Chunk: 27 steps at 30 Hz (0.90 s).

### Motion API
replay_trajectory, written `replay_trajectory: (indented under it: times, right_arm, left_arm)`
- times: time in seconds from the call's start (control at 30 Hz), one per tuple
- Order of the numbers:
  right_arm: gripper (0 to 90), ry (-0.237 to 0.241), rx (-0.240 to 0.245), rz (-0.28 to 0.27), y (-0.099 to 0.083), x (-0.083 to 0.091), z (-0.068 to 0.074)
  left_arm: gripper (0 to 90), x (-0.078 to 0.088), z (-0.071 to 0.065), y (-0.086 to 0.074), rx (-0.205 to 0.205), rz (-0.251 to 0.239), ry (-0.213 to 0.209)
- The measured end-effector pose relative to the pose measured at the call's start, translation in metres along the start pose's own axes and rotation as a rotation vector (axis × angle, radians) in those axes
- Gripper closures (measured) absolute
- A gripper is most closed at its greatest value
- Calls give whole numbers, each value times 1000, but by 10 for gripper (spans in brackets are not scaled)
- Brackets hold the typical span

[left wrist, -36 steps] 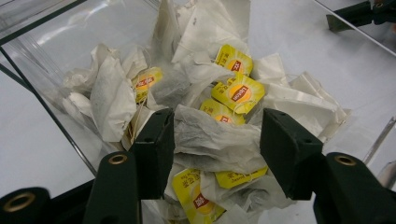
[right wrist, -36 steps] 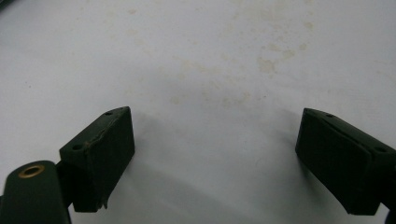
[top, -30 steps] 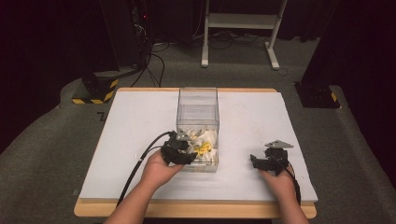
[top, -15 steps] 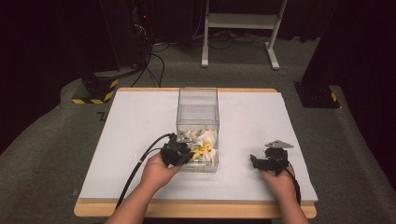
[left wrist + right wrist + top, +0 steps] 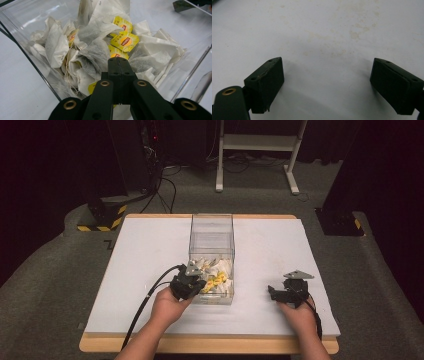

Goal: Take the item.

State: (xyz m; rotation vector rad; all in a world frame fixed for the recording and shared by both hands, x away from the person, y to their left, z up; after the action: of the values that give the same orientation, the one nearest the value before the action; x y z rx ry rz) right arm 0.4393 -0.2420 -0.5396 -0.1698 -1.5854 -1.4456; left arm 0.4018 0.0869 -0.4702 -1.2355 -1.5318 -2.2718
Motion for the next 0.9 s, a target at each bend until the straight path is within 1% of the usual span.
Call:
replay_trajectory:
  times: [0.2, 0.4, 0.6, 0.63, 0.7, 0.77, 0.9]
  right_arm:
    - [117, 1, 1, 0, 0, 0, 0]
    - [119, -3, 2, -2, 0, 0, 0]
    - [118, 0, 1, -1, 0, 0, 0]
    - [118, 1, 1, 0, 0, 0, 0]
    - [118, 0, 0, 0, 0, 0, 0]
    - [118, 0, 0, 0, 0, 0, 0]
    - [118, 0, 0, 0, 0, 0, 0]
  left_arm:
    - [900, 7, 2, 1, 29, -74, -1]
    - [900, 16, 5, 3, 66, -130, -10]
    - [900, 24, 10, 3, 92, -190, -22]
    - [900, 25, 11, 4, 95, -207, -22]
    - [900, 27, 11, 5, 99, -224, -26]
    - [900, 28, 11, 6, 108, -239, -33]
    - [900, 30, 11, 8, 106, -262, -37]
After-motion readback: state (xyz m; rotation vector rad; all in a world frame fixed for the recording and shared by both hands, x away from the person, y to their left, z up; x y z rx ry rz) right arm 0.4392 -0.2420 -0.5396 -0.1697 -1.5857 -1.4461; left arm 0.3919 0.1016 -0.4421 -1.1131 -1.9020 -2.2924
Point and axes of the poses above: each handheld gripper's, and its own axes: x roughly backward along the jaws, y roughly out of its top, z roughly to its left, the point moved 5 cm from there along -x, roughly forward along the jaws, and after that the axes turned 14 degrees about y, right-handed, at the moved point
